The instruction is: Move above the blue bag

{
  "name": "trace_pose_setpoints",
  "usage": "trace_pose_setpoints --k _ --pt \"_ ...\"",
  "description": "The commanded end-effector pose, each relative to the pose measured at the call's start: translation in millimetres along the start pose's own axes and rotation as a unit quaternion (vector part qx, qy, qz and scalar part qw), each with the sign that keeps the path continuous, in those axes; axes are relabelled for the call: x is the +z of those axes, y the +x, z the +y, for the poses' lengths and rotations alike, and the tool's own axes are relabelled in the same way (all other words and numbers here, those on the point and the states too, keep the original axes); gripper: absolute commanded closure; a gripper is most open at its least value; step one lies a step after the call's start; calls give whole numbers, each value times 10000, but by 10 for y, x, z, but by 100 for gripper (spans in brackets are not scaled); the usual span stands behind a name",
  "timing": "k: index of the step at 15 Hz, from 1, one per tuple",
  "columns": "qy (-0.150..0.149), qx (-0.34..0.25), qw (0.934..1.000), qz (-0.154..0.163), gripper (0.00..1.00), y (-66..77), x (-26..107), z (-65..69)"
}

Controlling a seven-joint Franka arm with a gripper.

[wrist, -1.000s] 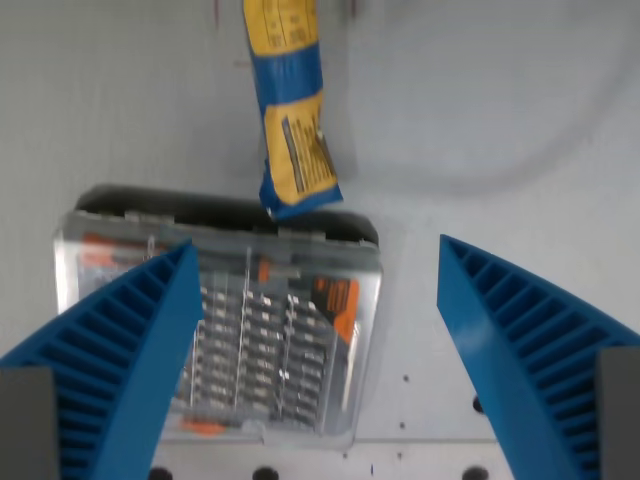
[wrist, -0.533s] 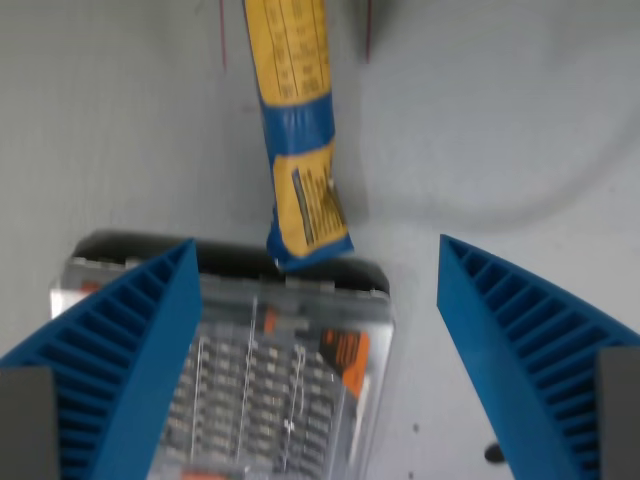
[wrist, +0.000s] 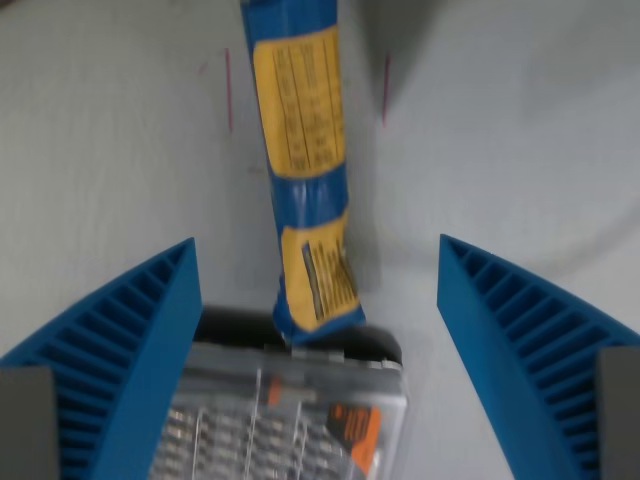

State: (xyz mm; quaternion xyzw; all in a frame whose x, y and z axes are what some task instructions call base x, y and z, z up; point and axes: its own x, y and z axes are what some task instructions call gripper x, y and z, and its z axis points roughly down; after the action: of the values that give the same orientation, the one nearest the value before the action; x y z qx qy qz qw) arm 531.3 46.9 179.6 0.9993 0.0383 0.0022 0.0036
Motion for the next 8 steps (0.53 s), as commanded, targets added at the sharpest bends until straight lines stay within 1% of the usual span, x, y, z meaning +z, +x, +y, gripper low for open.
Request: trace_pose_setpoints --k 1,8 --pt "-454 -52 9989 -75 0 125 72 -47" --pt "-518 -38 9986 -66 0 254 268 -82"
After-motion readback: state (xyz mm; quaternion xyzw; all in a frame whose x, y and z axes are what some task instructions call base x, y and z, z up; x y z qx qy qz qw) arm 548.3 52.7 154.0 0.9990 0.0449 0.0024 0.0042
